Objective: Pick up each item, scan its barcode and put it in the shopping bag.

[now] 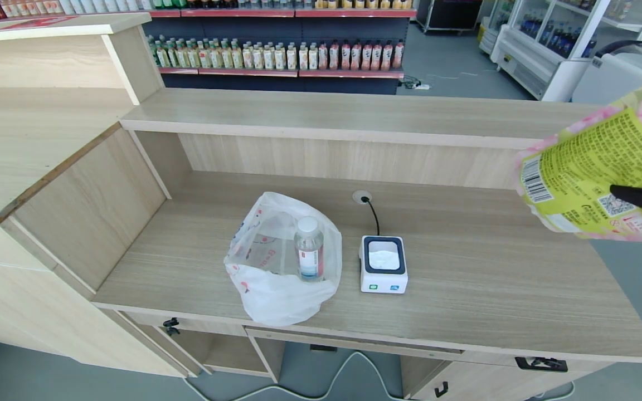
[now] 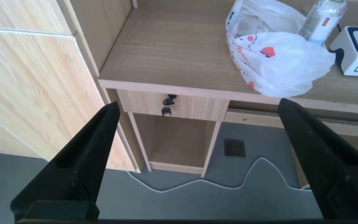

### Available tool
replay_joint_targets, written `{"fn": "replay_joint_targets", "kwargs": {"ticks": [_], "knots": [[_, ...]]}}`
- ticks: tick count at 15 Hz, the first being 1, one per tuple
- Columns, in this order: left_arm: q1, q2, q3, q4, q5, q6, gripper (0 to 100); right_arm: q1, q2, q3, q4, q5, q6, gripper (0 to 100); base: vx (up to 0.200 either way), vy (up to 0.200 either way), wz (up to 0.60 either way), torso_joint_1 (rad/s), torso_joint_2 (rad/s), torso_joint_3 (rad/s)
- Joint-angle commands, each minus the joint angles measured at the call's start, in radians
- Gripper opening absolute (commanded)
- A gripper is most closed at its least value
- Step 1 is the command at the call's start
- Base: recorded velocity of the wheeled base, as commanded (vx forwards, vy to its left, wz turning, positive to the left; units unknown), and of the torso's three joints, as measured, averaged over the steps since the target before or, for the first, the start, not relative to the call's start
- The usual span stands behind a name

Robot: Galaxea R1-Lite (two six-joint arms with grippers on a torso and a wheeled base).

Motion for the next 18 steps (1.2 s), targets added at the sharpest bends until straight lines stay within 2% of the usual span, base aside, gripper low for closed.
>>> {"fn": "replay_joint_targets", "kwargs": {"ticks": [1, 5, 8, 12, 14, 15, 16, 18], "knots": [[0.001, 0.0, 0.0, 0.0, -0.001, -0.001, 100, 0.007, -0.044, 0.116, -0.082, -0.006, -0.009, 0, 0.0, 0.0, 0.0, 0.0, 0.0, 0.0], [0.001, 0.0, 0.0, 0.0, -0.001, -0.001, 100, -0.025, 0.01, 0.09, -0.116, -0.008, -0.041, 0, 0.0, 0.0, 0.0, 0.0, 0.0, 0.0], [0.001, 0.0, 0.0, 0.0, 0.0, -0.001, 100, -0.025, 0.024, 0.099, -0.125, -0.009, -0.233, 0, 0.0, 0.0, 0.4, 0.002, 0.0, 0.003], [0.001, 0.0, 0.0, 0.0, 0.0, -0.001, 100, -0.024, 0.114, 0.177, -0.234, 0.009, -0.418, 0, 0.0, 0.0, 0.6, 0.005, 0.0, 0.0], [0.001, 0.0, 0.0, 0.0, -0.001, -0.001, 100, -0.022, 0.182, 0.186, -0.281, 0.04, -0.484, 0, 0.0, 0.0, 0.0, 0.0, 0.0, 0.0], [0.001, 0.0, 0.0, 0.0, 0.0, -0.001, 100, -0.022, 0.216, 0.186, -0.288, 0.077, -0.546, 0, 0.0, 0.0, 0.0, 0.0, 0.0, 0.0], [0.001, 0.0, 0.0, 0.0, -0.001, -0.001, 100, -0.036, 0.283, 0.186, -0.289, 0.165, -0.693, 0, 0.0, 0.0, 0.0, 0.0, 0.0, 0.0], [0.001, 0.0, 0.0, 0.0, -0.001, -0.001, 100, -0.102, 0.369, 0.182, -0.289, 0.239, -0.918, 0, 0.0, 0.0, 0.0, 0.0, 0.0, 0.0]]}}
